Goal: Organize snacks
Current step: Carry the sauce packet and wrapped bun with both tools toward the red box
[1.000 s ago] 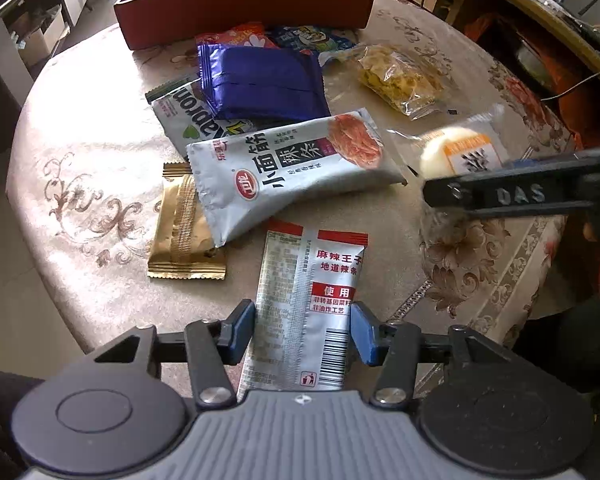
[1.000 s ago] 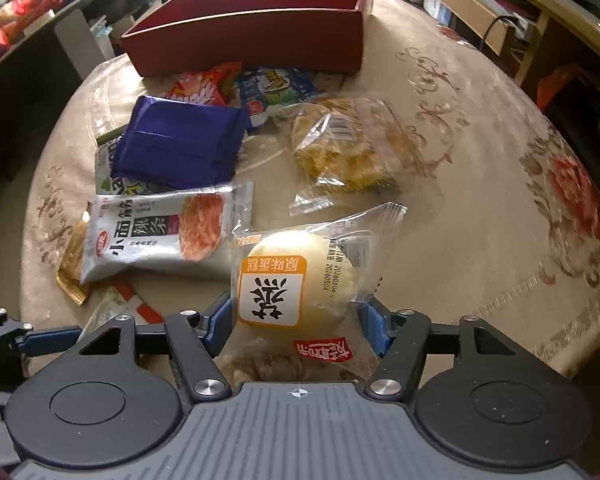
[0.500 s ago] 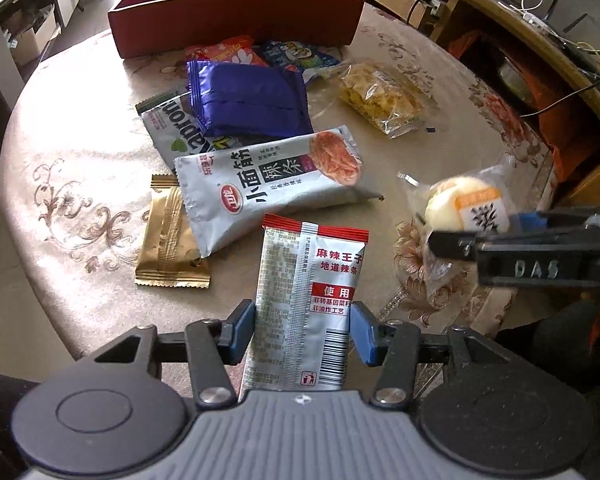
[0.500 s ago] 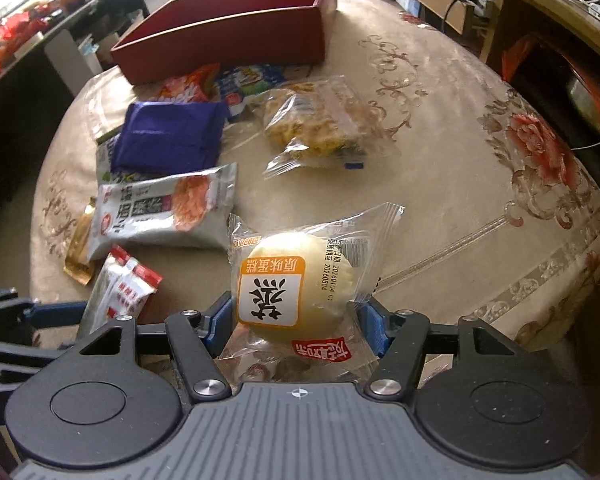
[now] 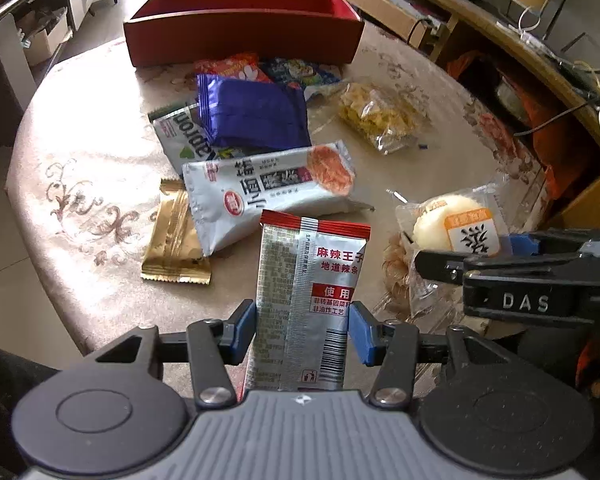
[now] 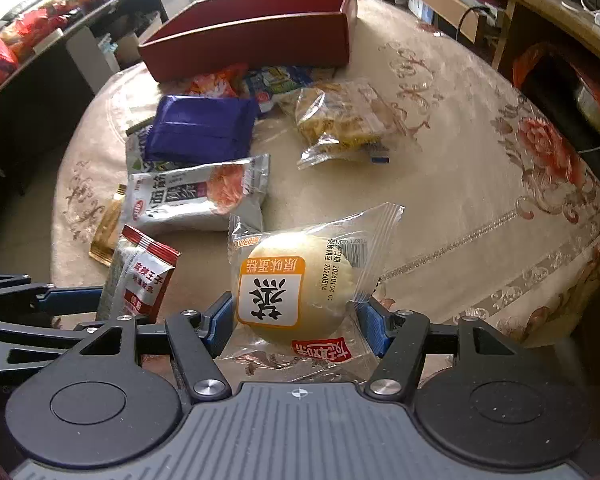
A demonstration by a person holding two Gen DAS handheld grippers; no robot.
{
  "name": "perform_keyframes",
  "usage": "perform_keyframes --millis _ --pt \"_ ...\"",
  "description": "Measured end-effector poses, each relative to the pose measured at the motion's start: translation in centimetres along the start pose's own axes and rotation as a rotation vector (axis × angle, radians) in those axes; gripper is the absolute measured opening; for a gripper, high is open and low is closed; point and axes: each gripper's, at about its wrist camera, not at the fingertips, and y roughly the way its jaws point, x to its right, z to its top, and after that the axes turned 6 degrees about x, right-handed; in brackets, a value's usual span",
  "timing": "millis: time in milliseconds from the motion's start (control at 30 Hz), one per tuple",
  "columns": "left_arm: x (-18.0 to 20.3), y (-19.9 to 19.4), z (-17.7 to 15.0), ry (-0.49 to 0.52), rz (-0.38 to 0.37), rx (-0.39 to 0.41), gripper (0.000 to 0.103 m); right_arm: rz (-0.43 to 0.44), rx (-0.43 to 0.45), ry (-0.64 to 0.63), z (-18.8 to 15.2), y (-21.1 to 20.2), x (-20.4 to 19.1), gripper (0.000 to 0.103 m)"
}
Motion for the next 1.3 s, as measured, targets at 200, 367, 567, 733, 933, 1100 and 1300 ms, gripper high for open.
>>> perform_keyframes --millis 200,367,567,733,933,1100,1300 --pt "0.5 -0.9 0.5 0.000 0.006 0.045 0.049 0.012 0.032 0.005 0.2 -0.7 -0.2 0.070" --pt "0.7 -1.0 1.4 0.005 0.018 0.081 0.048 0.017 0.062 0.003 0.7 -1.1 -0.5 0.070" --pt "0.4 -0.4 2.4 -0.010 0.032 0.093 0.047 0.008 0.083 0.020 1.1 -1.1 -0.1 0.070" --pt "0.2 -0.3 3.2 -0.026 0.035 0.108 0.047 0.007 0.093 0.033 1.4 -1.1 0.3 0.070" --pt "-0.1 -0.4 4.5 -0.049 0.031 0.135 0.046 0.010 0.107 0.041 1.7 -1.2 0.4 0.070" --pt "-0.1 -0.7 5.4 -0.060 0.023 0.157 0.046 0.013 0.126 0.051 2.2 -1.4 0.5 0.070" --pt "-0.3 -0.7 6.7 -0.073 0.012 0.176 0.045 0.014 0.147 0.041 3.4 -1.3 0.3 0.070"
